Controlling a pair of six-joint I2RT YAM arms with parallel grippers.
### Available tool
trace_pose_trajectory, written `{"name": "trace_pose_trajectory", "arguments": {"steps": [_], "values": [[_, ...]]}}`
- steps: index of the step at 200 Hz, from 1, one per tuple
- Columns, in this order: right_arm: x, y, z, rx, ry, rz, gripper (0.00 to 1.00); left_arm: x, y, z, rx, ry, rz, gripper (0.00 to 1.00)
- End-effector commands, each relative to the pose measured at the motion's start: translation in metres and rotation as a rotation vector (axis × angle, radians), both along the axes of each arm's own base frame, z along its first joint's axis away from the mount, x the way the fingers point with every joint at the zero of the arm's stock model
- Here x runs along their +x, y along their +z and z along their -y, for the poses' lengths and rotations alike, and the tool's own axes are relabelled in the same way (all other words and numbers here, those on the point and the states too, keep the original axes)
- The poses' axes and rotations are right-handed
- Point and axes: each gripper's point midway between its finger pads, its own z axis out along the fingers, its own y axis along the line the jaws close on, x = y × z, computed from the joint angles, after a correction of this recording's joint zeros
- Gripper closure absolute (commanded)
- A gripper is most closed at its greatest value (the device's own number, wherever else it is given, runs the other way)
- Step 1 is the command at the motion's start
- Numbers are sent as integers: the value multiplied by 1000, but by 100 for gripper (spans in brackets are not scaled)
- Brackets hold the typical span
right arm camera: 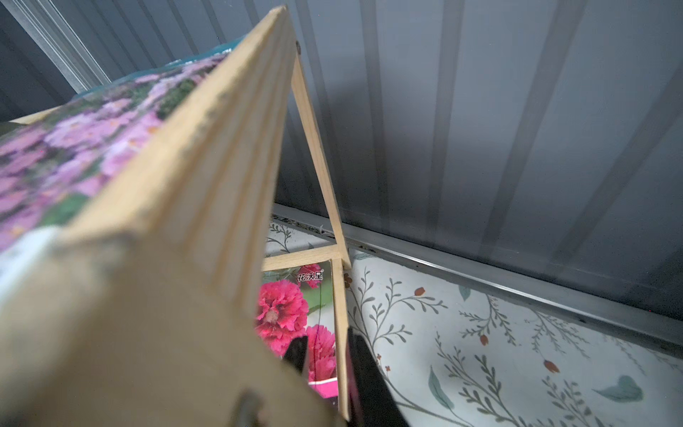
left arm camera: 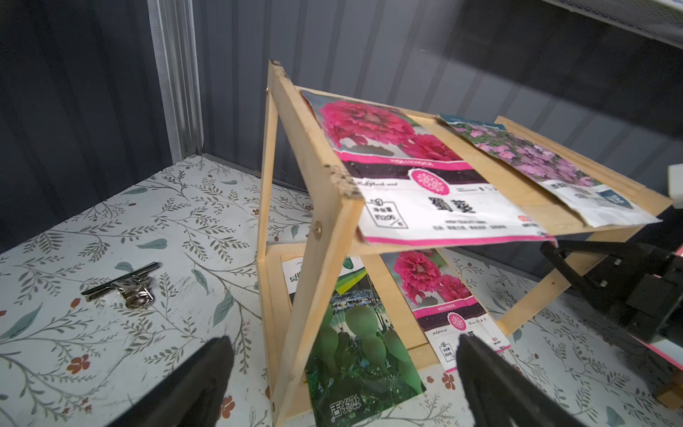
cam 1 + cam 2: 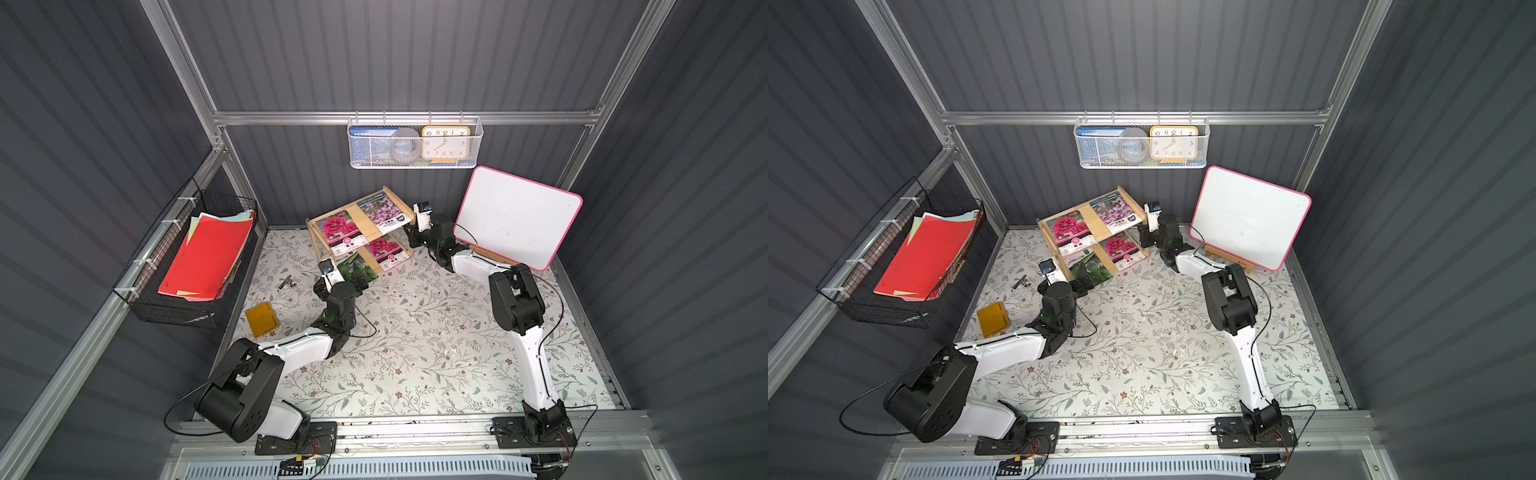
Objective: Take the seed bag off the shelf
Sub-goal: Move the shelf to the center of the board.
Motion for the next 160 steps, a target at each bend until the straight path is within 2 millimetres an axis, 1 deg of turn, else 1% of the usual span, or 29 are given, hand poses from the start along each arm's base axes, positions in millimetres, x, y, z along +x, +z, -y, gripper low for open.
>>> {"name": "trace_pose_trajectory", "arguments": {"steps": [1,32,38,76,125,145,160], "values": [[-11,-5,2,43,-23,-52,100,-4,15,0,5,-21,46,0],[-19,-2,23,30,-125,-60,100,-7,23,1,0,-43,65,0],[-21,1,28,31,-150,-61,100,-8,23,2,2,-51,66,0],[-40,5,59,26,-286,-91,100,-11,27,8,11,-100,71,0],[-78,5,106,-29,-511,-97,100,-17,34,12,2,-142,99,0],[-96,4,119,-51,-574,-91,100,-18,32,14,2,-156,97,0],[-109,0,123,-49,-589,-95,100,-19,33,16,0,-166,99,0]]}}
